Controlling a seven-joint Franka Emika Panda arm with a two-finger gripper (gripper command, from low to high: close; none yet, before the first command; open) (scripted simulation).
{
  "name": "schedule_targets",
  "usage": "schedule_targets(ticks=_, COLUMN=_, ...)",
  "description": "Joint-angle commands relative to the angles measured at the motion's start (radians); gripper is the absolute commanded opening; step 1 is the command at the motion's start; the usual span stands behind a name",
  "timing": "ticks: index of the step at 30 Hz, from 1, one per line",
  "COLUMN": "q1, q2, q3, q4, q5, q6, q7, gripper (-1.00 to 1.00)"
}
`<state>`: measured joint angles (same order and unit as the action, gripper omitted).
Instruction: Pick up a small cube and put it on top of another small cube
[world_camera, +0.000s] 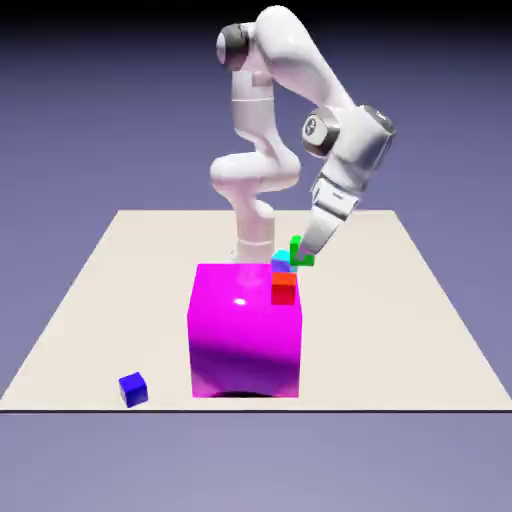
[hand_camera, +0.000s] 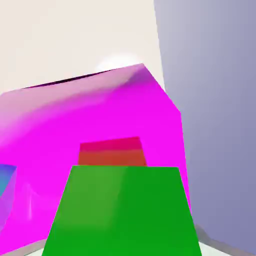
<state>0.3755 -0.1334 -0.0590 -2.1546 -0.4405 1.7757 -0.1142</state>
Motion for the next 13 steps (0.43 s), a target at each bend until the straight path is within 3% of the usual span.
schedule_targets(ticks=1, q1=0.032, q2=0.005, q3=-0.016, q4=0.002, q5=-0.002, q6=-0.014, q7=-0.015, gripper=-1.00)
schedule_targets(ticks=3, q1=0.050, q2=0.009, q3=-0.023, q4=-0.002, q5=-0.002, q6=-0.017, q7=-0.021, gripper=-1.00)
schedule_targets(ticks=7, q1=0.023, q2=0.043, q3=-0.053, q4=-0.133, q5=-0.041, q6=0.153, q7=0.010, gripper=-1.00)
schedule_targets(ticks=8, q1=0.023, q2=0.043, q3=-0.053, q4=-0.133, q5=-0.041, q6=0.153, q7=0.010, gripper=1.00)
schedule_targets(ticks=13, q1=0.050, q2=0.009, q3=-0.023, q4=-0.002, q5=-0.002, q6=-0.017, q7=-0.021, gripper=1.00)
